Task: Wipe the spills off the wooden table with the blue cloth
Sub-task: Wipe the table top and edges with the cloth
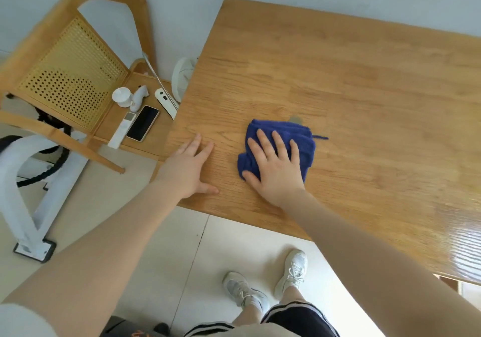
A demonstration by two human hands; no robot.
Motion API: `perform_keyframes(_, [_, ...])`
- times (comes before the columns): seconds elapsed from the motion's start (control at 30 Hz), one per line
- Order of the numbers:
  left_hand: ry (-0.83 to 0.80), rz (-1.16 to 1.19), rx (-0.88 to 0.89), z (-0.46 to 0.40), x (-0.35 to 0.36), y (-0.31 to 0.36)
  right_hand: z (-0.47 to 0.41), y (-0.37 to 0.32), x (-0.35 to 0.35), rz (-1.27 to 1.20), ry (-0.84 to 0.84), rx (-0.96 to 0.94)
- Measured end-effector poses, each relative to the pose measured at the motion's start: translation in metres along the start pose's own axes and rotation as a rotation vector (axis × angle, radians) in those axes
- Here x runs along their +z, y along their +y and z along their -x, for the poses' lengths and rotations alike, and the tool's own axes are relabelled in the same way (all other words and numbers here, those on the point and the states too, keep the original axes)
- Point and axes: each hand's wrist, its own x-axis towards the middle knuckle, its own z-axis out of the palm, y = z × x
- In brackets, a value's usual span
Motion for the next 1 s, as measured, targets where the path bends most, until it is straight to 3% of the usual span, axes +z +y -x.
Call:
perform_keyframes(0.13, [0.011,0.009,0.011,-0.001,0.0,-0.001,0.035,-0.016,0.01,0.034,-0.032,-0.194])
perform_keyframes(0.23, [0.023,0.016,0.021,-0.003,0.0,-0.004,0.015,-0.005,0.006,0.04,-0.024,-0.311])
perform_keyframes(0.4, [0.025,0.016,0.009,-0.004,0.004,-0.006,-0.051,-0.001,-0.006,-0.022,-0.063,-0.172])
perform_keyframes(0.53, [0.023,0.033,0.0,-0.001,0.002,-0.005,-0.05,-0.008,-0.006,-0.024,-0.046,-0.136])
perform_keyframes(0.7, [0.037,0.041,0.006,-0.001,0.0,-0.006,0.006,-0.007,0.001,0.021,-0.063,-0.33])
perform_keyframes(0.8, [0.024,0.036,0.005,-0.003,0.0,-0.004,-0.011,0.013,-0.003,0.076,-0.057,-0.459])
perform_keyframes(0.87, [0.023,0.027,0.016,-0.004,0.0,-0.006,-0.034,0.014,-0.008,0.054,-0.056,-0.388])
perform_keyframes(1.0, [0.051,0.014,0.059,-0.004,0.005,-0.013,-0.058,-0.014,-0.008,-0.019,-0.06,-0.038])
